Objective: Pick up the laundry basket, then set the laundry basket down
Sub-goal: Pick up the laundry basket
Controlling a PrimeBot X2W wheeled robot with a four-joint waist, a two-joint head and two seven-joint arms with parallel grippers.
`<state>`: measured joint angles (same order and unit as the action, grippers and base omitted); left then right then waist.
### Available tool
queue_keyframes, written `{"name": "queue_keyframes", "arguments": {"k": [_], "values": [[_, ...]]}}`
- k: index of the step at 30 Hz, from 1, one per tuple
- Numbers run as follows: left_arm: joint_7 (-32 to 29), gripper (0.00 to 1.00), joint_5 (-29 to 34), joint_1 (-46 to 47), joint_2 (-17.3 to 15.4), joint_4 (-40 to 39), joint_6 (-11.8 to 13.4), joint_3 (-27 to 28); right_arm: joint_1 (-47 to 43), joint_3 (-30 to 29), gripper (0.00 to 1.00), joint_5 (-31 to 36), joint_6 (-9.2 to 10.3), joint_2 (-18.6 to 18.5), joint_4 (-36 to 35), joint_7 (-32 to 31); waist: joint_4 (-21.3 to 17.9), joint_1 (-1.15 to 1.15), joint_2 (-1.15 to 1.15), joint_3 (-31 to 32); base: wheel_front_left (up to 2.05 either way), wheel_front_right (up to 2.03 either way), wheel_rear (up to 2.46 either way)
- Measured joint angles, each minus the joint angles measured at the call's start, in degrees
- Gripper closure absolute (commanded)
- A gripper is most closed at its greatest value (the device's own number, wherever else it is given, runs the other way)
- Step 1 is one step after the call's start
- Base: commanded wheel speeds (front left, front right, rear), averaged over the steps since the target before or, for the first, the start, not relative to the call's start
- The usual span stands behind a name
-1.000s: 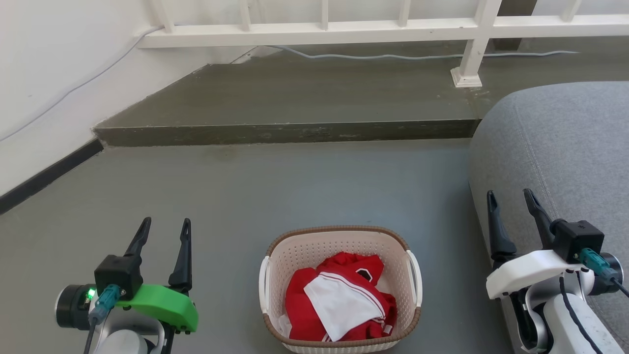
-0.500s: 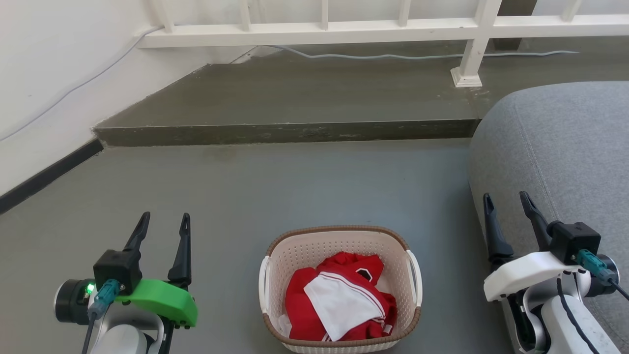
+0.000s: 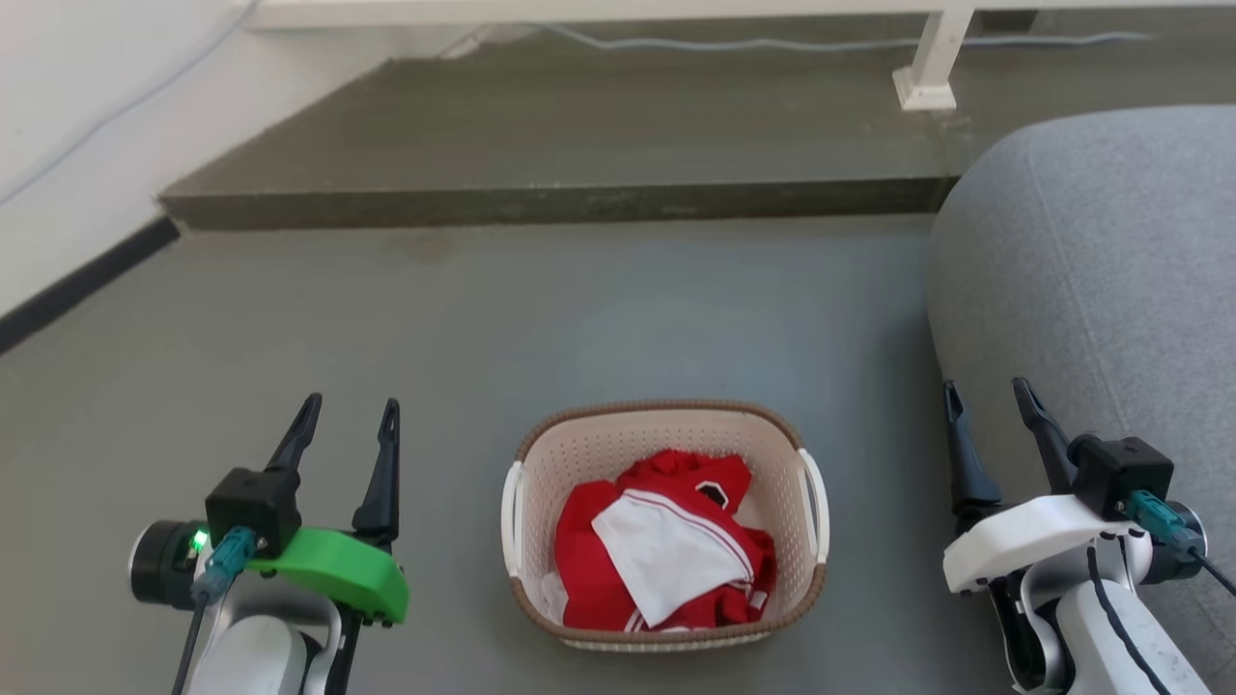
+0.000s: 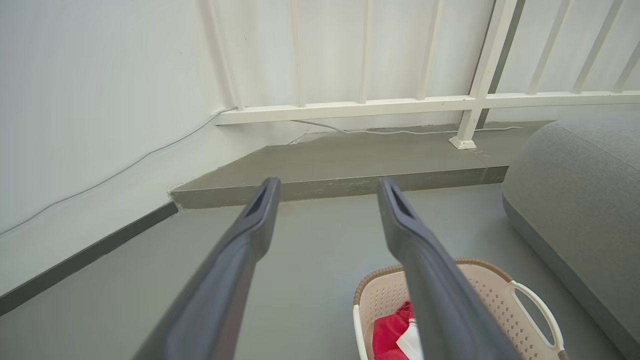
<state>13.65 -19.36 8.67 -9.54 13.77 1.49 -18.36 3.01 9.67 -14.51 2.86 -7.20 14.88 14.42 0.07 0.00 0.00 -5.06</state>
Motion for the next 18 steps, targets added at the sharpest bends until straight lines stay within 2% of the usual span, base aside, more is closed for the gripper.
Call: {"name": "queue_keyframes", "arguments": {"k": [18], "values": [[-1.1, 0.00, -0.6, 6.1, 2.7, 2.5, -1.6, -0.9, 4.6, -0.4, 0.00, 0.0, 0.00, 1.0, 2.9, 0.0, -0.3, 0.02, 0.00, -13.7, 0.00, 0.00, 0.00]]}}
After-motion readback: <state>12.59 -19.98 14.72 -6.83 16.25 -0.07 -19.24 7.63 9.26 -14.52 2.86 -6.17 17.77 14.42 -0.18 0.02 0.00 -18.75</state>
